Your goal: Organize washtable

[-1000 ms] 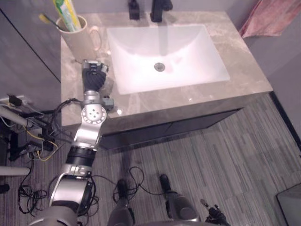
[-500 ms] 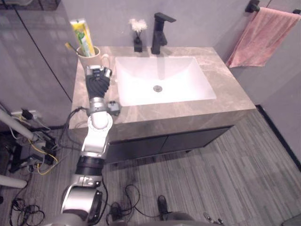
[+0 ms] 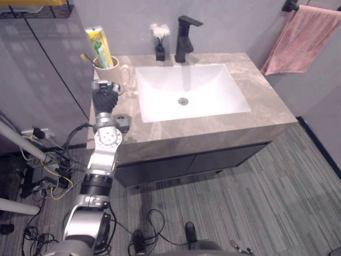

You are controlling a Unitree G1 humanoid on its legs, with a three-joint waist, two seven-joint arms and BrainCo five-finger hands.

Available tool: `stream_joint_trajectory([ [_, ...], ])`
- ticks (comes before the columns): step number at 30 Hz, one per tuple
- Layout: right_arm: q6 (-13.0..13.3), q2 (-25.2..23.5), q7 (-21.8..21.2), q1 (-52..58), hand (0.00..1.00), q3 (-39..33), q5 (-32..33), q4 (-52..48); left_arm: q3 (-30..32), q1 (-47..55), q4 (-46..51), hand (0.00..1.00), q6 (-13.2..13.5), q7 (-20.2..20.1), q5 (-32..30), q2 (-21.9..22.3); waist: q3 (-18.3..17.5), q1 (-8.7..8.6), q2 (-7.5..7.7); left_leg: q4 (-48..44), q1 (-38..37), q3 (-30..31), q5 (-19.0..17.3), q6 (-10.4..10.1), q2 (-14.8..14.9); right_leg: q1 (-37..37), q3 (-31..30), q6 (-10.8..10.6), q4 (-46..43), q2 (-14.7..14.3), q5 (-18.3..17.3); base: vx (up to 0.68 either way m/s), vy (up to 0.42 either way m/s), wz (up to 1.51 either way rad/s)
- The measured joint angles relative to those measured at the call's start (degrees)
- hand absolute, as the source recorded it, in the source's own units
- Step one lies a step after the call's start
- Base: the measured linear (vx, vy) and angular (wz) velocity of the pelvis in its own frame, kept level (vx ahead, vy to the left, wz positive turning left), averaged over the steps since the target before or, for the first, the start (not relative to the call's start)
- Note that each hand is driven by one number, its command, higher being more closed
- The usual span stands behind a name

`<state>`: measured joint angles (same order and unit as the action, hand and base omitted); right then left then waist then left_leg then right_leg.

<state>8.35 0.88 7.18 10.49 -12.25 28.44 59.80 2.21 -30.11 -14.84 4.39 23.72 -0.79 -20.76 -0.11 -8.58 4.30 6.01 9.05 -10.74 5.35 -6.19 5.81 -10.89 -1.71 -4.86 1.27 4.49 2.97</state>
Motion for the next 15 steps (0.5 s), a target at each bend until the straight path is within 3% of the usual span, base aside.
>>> stream_joint_trajectory([
  [3, 0.0, -0.08, 0.02, -0.06, 0.0, -1.38, 0.06, 0.17, 0.88, 3.04, 2.47, 1.0, 0.51, -0.02, 0.01, -1.44, 0.17, 0.02, -0.14, 0.01, -1.31, 0.74, -0.42, -0.18, -0.01, 1.55, 0.37, 0.52, 0.2, -0.01, -0.36, 0.07, 0.017, 0.05],
  [7, 0.17, -0.01, 0.04, 0.0, 0.0, -3.21, 0.31, 1.59, 5.12, 11.95, 13.28, 1.0, 2.61, -0.07, 0.02, -1.65, 0.38, 0.34, -0.63, 0.03, -1.83, 2.47, -0.6, -0.04, 0.2, 2.87, 1.58, 0.69, -0.19, -0.17, -1.37, 0.03, 0.009, 0.18],
  [13, 0.13, -0.07, 0.11, 1.35, 0.0, -4.86, 1.65, 2.35, 12.8, 24.72, 19.81, 1.0, 4.86, 0.34, 0.07, 1.04, 0.37, 3.41, -0.97, 0.04, -3.69, 2.95, -0.64, -0.06, 0.49, 4.82, 1.94, 0.81, -0.9, -0.5, -1.64, 0.0, 0.002, 0.06],
  [15, 0.22, -0.16, 0.09, 1.27, 0.0, -4.82, 2.98, 1.81, 14.43, 29.38, 19.64, 1.0, 4.86, 0.33, 0.09, 1.8, 0.33, 3.56, -1.13, 0.04, -4.77, 3.13, -0.93, 0.18, 0.48, 5.73, 2.47, 1.33, -1.67, -0.44, -2.82, -0.06, 0.0, 0.12],
])
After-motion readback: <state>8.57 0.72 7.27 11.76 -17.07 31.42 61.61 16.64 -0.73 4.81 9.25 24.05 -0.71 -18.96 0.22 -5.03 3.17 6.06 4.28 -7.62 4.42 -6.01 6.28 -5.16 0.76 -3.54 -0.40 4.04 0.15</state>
